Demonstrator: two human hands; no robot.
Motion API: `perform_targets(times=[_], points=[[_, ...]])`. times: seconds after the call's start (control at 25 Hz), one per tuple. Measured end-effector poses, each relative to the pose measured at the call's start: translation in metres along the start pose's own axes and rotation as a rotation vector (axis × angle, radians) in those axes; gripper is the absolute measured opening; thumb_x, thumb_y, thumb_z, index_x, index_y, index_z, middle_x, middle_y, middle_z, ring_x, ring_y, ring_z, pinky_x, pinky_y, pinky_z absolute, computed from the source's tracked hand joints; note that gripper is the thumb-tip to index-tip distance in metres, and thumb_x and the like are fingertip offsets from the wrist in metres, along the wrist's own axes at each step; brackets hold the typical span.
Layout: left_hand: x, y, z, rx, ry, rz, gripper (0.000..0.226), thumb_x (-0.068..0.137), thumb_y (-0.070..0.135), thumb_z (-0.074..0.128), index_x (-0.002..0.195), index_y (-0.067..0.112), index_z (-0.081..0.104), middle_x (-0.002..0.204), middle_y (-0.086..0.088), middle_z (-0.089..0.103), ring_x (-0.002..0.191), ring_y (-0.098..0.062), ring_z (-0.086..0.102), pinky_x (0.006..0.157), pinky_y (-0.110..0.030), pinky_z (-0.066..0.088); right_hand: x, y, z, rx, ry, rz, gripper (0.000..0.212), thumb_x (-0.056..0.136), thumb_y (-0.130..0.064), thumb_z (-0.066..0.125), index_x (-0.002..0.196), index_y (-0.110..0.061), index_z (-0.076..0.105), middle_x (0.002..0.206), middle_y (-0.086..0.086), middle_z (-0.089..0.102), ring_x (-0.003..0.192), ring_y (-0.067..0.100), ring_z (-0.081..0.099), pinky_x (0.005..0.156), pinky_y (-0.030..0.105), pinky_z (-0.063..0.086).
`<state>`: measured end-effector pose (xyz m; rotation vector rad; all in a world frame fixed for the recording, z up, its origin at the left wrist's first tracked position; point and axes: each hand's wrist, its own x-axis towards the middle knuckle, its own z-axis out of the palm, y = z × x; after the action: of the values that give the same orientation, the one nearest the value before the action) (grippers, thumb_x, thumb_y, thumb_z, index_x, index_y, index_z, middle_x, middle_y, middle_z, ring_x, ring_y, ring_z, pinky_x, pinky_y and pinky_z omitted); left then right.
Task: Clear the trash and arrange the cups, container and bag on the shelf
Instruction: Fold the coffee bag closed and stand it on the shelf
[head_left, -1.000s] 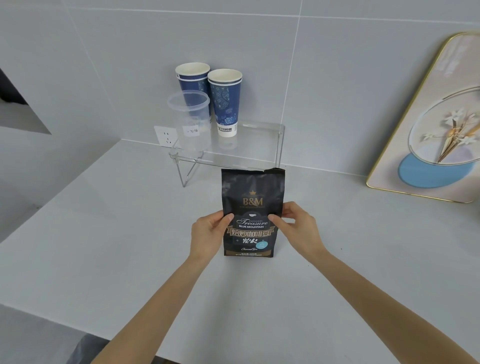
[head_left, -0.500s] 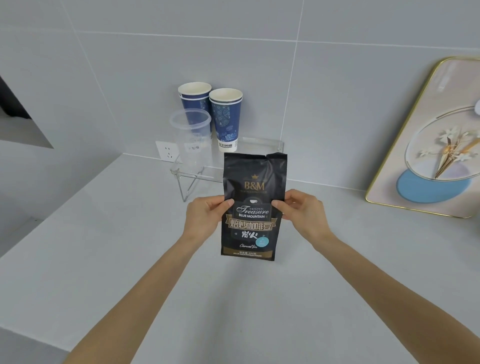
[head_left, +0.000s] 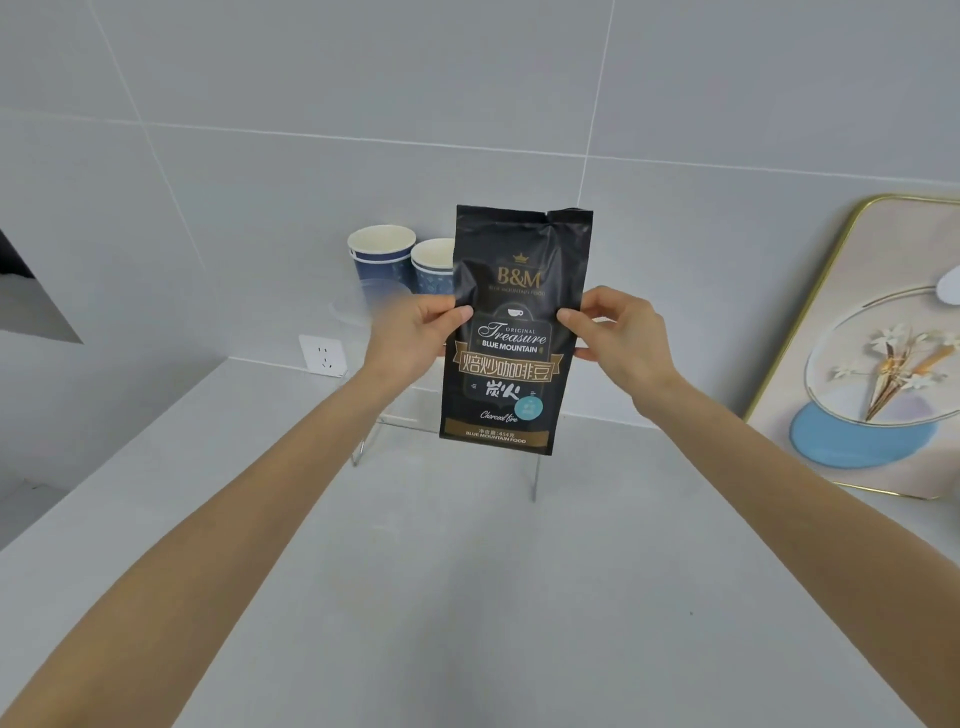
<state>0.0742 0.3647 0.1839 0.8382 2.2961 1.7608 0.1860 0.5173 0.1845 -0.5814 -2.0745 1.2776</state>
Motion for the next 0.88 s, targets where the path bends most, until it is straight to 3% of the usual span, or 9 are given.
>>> perform_targets(times=[0.24,0.4,0.56,0.72,0.88], points=[[0.065,-0.004,0.020,-0.032,0.026,-0.055,0.021,0.086,0.021,0.055,0.099,0.010,0.066,0.109,-0.010,0.068,0.100,-0.027,0.062,0.094,-0.048,0.049,0.057,0.003,0.005,0.017,0.039,0.040,0.013,0.087,-0.020,0.056,0.082,-0.009,0.051,0.092,0.005,0.059,0.088,0.018,0.057,0.066,0.027,0.054],[0.099,-0.014,0.036,-0.023,0.043,-0.042,0.021,0.087,0.021,0.053,0.100,0.010,0.066,0.109,-0.009,0.067,0.100,-0.027,0.060,0.094,-0.044,0.049,0.087,0.016,0.011,0.039,0.057,0.077,0.013,0.087,-0.020,0.056,0.082,-0.009,0.050,0.094,0.006,0.059,0.091,0.020,0.057,0.078,0.036,0.055],[0.117,-0.033,0.050,-0.051,0.066,-0.057,0.016,0.088,0.021,0.052,0.092,0.015,0.066,0.096,-0.002,0.066,0.088,-0.017,0.057,0.083,-0.032,0.046,0.108,0.036,0.020,0.017,0.105,0.101,0.013,0.086,-0.020,0.058,0.079,-0.011,0.052,0.092,0.006,0.062,0.090,0.028,0.063,0.082,0.042,0.056],[0.118,-0.056,0.064,0.040,0.115,-0.017,0.023,0.088,0.024,0.051,0.098,0.009,0.065,0.102,-0.007,0.069,0.086,-0.014,0.056,0.068,-0.018,0.041,0.114,0.056,0.028,0.008,0.120,0.112,0.014,0.085,-0.022,0.059,0.077,-0.012,0.054,0.088,0.005,0.063,0.087,0.030,0.064,0.084,0.049,0.054],[0.116,-0.069,0.073,0.100,0.172,0.023,0.024,0.089,0.023,0.050,0.099,0.008,0.065,0.104,-0.012,0.070,0.087,-0.018,0.060,0.065,-0.020,0.043,0.113,0.071,0.031,-0.039,0.109,0.087,0.015,0.085,-0.025,0.058,0.079,-0.013,0.053,0.087,0.002,0.062,0.084,0.021,0.061,0.083,0.045,0.056]])
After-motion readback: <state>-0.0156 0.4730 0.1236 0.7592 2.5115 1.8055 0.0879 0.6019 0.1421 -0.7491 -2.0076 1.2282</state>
